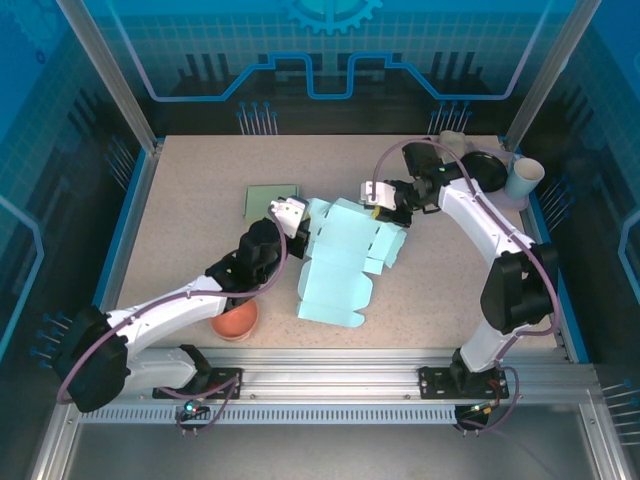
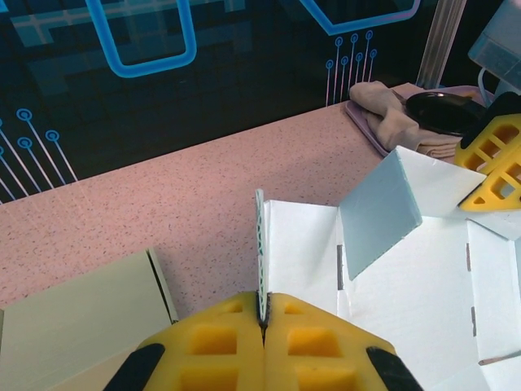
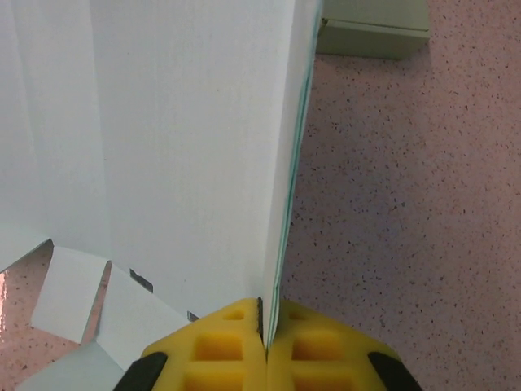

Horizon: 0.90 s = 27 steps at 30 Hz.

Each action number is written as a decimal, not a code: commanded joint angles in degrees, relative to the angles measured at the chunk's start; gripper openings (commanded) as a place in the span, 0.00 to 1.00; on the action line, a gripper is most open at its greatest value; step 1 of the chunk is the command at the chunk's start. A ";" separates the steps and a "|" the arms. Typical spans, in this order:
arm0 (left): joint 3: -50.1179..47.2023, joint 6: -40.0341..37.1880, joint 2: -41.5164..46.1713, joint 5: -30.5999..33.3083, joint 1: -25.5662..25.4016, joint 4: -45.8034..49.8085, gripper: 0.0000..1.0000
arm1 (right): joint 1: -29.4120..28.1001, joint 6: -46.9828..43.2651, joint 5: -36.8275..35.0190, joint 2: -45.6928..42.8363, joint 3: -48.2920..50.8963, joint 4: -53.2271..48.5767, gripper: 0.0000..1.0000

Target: Fold the paper box

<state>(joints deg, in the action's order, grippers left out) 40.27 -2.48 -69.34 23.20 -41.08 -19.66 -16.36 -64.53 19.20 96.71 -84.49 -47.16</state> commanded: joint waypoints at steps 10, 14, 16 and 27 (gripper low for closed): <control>-0.64 25.97 13.14 6.32 3.22 17.44 0.46 | -8.89 5.34 -20.84 -3.28 -0.98 -0.44 0.00; -0.26 37.95 14.71 -2.90 3.60 21.94 0.40 | -10.69 11.69 -21.77 -2.75 -5.53 -4.12 0.00; -1.57 41.88 14.95 -7.39 3.50 19.75 0.39 | -11.73 16.17 -24.45 -3.31 -5.38 -3.58 0.00; 1.09 42.30 6.90 -10.61 -2.25 14.56 0.39 | -19.13 33.21 -31.39 -9.74 5.80 -1.27 0.00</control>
<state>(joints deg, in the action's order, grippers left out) 38.96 38.94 -60.97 13.06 -41.87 -3.01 -34.57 -36.91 -11.38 89.49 -80.99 -48.01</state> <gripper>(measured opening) 0.387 0.045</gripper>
